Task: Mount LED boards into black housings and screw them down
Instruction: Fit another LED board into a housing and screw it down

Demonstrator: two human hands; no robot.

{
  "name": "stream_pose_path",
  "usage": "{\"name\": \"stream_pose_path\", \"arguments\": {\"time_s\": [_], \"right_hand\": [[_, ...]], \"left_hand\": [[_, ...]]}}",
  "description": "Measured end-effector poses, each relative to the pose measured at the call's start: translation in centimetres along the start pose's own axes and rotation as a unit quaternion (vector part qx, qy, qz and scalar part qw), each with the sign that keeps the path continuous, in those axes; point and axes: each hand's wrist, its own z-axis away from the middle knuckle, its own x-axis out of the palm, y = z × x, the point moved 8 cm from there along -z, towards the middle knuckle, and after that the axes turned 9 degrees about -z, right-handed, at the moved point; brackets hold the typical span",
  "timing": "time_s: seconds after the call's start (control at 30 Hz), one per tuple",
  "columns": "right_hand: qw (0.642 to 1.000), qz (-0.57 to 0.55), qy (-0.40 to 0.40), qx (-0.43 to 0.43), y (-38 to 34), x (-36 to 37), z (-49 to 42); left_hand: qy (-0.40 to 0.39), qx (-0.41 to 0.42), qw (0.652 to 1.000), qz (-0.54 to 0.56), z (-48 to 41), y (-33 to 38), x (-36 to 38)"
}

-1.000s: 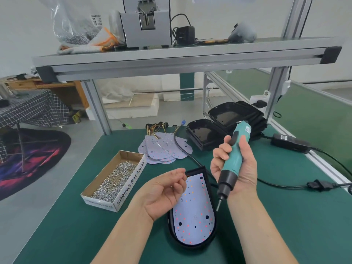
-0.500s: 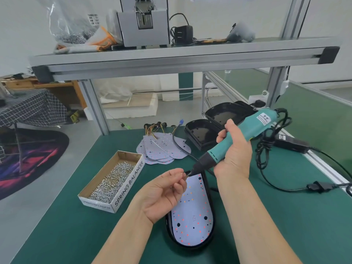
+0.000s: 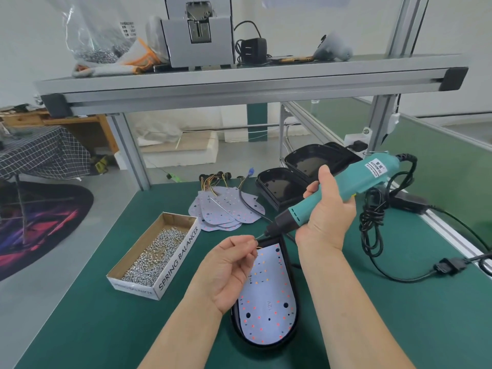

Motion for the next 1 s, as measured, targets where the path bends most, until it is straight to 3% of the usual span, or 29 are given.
{"name": "stream_pose_path", "arguments": {"time_s": [0.13, 0.23, 0.4, 0.53, 0.73, 1.0], "right_hand": [[0.999, 0.028, 0.006, -0.036, -0.4, 0.0, 0.2], [0.998, 0.041, 0.028, -0.027, -0.2, -0.4, -0.2], [0.999, 0.025, 0.023, 0.003, 0.5, -0.9, -0.5], [1.000, 0.024, -0.004, -0.006, 0.4, -0.6, -0.3], [0.999, 0.039, 0.030, -0.007, 0.6, -0.7, -0.4], [0.999, 0.039, 0.036, -0.010, 0.4, -0.9, -1.0]], "left_hand": [[0.041, 0.127, 0.984, -0.118, 0.5, 1.0, -0.1], [0.053, 0.166, 0.973, -0.151, 0.7, 1.4, -0.1], [0.002, 0.055, 0.998, -0.015, 0.3, 0.1, 0.3], [0.000, -0.043, 0.995, 0.086, 0.3, -1.5, 0.4], [0.038, 0.080, 0.995, -0.046, -0.1, -0.2, -0.1], [0.027, 0.073, 0.996, -0.049, -0.3, 0.0, -0.8]]}}
